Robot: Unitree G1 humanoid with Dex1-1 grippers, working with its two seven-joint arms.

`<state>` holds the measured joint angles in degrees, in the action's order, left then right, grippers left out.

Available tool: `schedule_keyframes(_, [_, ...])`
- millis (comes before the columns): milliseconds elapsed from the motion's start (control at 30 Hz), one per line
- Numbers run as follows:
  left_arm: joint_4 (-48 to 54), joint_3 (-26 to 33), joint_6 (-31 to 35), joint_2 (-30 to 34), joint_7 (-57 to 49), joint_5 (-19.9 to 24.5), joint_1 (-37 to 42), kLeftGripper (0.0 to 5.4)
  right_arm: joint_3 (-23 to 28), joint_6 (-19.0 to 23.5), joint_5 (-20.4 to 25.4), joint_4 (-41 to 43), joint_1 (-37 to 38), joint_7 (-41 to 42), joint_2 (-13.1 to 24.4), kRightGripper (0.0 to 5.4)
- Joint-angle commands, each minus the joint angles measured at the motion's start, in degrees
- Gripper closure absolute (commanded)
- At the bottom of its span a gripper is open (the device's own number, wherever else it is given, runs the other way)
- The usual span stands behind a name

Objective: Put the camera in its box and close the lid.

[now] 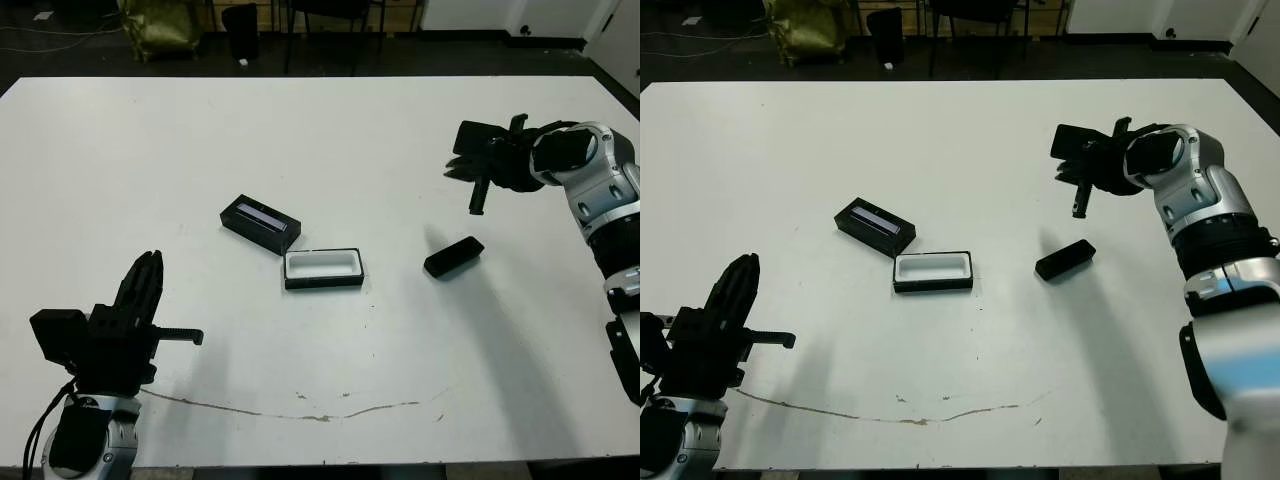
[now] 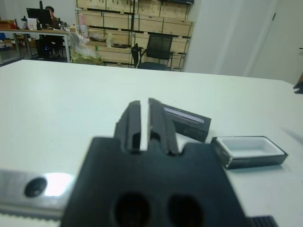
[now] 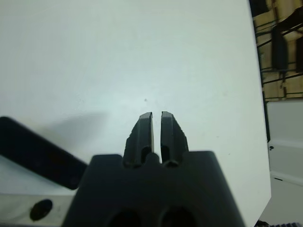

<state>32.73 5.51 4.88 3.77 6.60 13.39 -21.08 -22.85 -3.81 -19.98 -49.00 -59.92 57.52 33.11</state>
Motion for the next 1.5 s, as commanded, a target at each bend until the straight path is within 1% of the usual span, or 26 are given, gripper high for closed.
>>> schedule_keyframes(33, [-0.5,0.2,0.7,0.4,0.2,0.1,-0.7,5.38,-2.4,-2.5,-2.6,-1.1,0.2,0.7,-0.4,5.4])
schedule_keyframes(67, [-0.4,0.1,0.5,0.4,0.1,-0.2,-0.8,5.38,-2.9,-4.0,-3.3,-1.1,0.5,0.7,-0.2,5.4])
schedule_keyframes(100, [-0.3,0.1,0.7,0.4,-0.1,-0.4,-0.9,5.38,-3.2,-4.6,-3.6,-1.3,0.6,1.0,-0.2,5.4])
schedule_keyframes(200, [0.2,0.1,1.1,0.4,-0.3,-0.3,-1.2,5.38,-2.6,-0.9,-3.0,-2.6,0.5,3.2,-1.0,5.4])
schedule_keyframes(267, [0.3,0.0,1.0,0.3,-0.4,-0.4,-1.2,5.38,-2.6,1.0,-3.3,-2.7,0.8,3.2,-1.2,5.4])
schedule_keyframes(367, [0.1,-0.1,0.8,0.4,0.0,-0.2,-1.4,5.38,-2.6,-2.5,-3.7,-1.6,2.3,1.6,-0.1,5.4])
schedule_keyframes(400, [-0.1,0.0,0.5,0.5,0.3,-0.1,-1.4,5.38,-2.7,-3.1,-3.8,-1.4,2.5,1.5,0.2,5.4])
schedule_keyframes(500, [-0.2,0.0,0.4,0.4,0.4,0.2,-1.5,5.38,-2.9,-1.4,-4.2,-1.8,2.5,2.3,-0.1,5.4])
schedule_keyframes(633, [-0.1,0.0,0.5,0.3,0.2,-0.1,-1.5,5.38,-3.0,-2.9,-4.5,-2.0,3.2,1.9,0.0,5.4])
schedule_keyframes(800, [0.0,0.1,0.8,0.4,0.1,-0.2,-1.6,5.38,-3.0,-2.8,-4.9,-2.6,3.9,1.5,-0.3,5.4])
schedule_keyframes(933, [0.1,0.0,0.6,0.2,-0.1,-0.5,-1.8,5.38,-2.1,-3.4,-3.8,-3.3,5.0,1.4,-0.5,5.4])
schedule_keyframes(1033, [0.2,0.1,0.6,0.3,0.1,-0.1,-2.0,5.38,-2.5,-1.5,-4.6,-3.4,5.2,1.5,-0.6,5.4])
schedule_keyframes(1167, [0.3,0.1,0.7,0.3,0.0,-0.3,-2.1,5.38,-2.7,-2.1,-4.9,-2.7,6.4,0.9,-0.3,5.4])
schedule_keyframes(1300, [0.5,0.1,0.9,0.2,-0.3,-0.4,-2.3,5.38,-3.0,-0.5,-5.4,-2.2,7.0,1.0,-0.3,5.4])
schedule_keyframes(1433, [0.2,0.2,0.5,0.4,0.1,-0.1,-2.3,5.38,-2.9,-1.6,-5.6,-0.7,8.2,0.9,0.3,5.4])
schedule_keyframes(1500, [0.3,0.2,0.5,0.4,0.0,-0.3,-2.3,5.38,-3.0,-0.4,-6.0,-0.2,8.4,1.0,0.3,5.4])
